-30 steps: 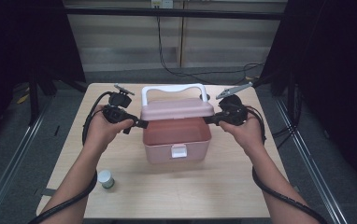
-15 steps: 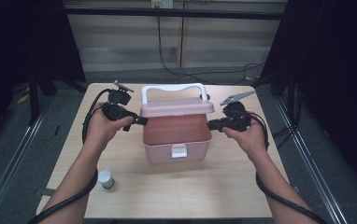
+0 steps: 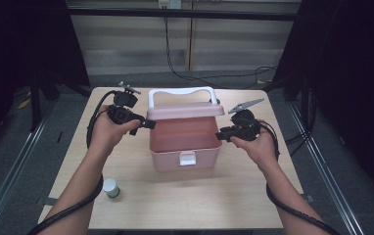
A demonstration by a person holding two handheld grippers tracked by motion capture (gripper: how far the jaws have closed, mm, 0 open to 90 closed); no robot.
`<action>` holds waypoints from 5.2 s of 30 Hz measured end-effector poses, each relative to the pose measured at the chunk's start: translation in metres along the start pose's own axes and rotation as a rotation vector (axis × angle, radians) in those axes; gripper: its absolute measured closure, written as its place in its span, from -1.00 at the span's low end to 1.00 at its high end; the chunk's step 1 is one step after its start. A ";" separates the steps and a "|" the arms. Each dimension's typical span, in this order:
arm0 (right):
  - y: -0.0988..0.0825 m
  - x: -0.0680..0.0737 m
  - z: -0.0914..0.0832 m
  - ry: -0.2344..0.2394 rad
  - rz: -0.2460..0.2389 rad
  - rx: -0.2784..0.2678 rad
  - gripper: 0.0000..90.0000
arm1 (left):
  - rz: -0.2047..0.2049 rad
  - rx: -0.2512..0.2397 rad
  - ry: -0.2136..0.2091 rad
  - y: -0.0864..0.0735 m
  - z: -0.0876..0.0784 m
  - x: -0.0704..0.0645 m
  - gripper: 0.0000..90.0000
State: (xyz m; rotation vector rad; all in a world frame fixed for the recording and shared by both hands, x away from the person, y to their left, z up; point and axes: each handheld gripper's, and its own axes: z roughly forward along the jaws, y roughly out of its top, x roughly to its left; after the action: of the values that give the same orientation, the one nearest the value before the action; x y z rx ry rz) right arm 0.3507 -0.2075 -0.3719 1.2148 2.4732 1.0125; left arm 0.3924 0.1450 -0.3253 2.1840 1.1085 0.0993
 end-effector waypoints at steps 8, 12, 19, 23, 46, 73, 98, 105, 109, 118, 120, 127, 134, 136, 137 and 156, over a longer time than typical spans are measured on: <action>-0.005 -0.001 0.004 -0.003 0.003 0.015 0.51 | 0.009 -0.004 -0.003 0.002 0.002 -0.002 -0.11; -0.005 0.001 0.006 0.000 -0.002 0.016 0.53 | 0.007 -0.012 0.002 0.002 0.002 -0.002 -0.11; -0.006 -0.002 0.006 0.005 0.004 0.007 0.54 | 0.014 -0.027 0.002 0.005 0.002 -0.006 -0.12; -0.007 -0.002 0.006 0.016 0.010 0.006 0.55 | 0.012 -0.042 0.006 0.008 0.001 -0.008 -0.13; -0.007 -0.002 0.007 0.016 0.012 0.002 0.56 | 0.032 -0.077 0.038 0.017 -0.001 -0.008 0.01; -0.008 0.003 0.005 0.020 -0.016 -0.007 0.58 | 0.022 -0.123 0.105 0.030 -0.004 -0.007 0.19; -0.007 0.005 0.005 0.006 -0.028 0.002 0.57 | 0.050 -0.131 0.161 0.036 -0.007 -0.004 0.51; -0.007 0.006 0.005 0.005 -0.033 0.004 0.56 | 0.033 -0.132 0.168 0.039 -0.008 -0.002 0.59; -0.007 0.006 0.005 0.006 -0.038 0.006 0.55 | 0.026 -0.114 0.183 0.042 -0.008 -0.003 0.63; -0.006 0.008 0.005 0.012 -0.053 0.012 0.54 | -0.015 -0.094 0.176 0.045 -0.009 -0.002 0.65; -0.006 0.008 0.005 0.010 -0.056 0.013 0.54 | -0.020 -0.090 0.176 0.046 -0.010 -0.002 0.66; -0.007 0.008 0.005 0.018 -0.052 0.003 0.53 | -0.040 -0.074 0.183 0.049 -0.010 -0.002 0.68; -0.006 0.007 0.003 0.020 -0.062 0.001 0.54 | -0.043 -0.054 0.196 0.052 -0.010 -0.003 0.69; -0.006 0.007 0.003 0.024 -0.063 0.005 0.54 | -0.043 -0.048 0.200 0.053 -0.011 -0.004 0.70; -0.005 0.007 0.003 0.025 -0.065 0.006 0.56 | -0.044 -0.048 0.199 0.053 -0.011 -0.004 0.70; -0.002 0.011 -0.001 0.052 -0.115 0.002 1.00 | -0.081 -0.034 0.208 0.060 -0.010 -0.003 0.72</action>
State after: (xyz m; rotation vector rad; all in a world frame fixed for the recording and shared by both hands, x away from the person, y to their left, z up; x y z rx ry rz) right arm 0.3421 -0.2007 -0.3716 1.0466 2.5511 1.0234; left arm 0.4282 0.1238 -0.2811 2.1318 1.2992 0.3135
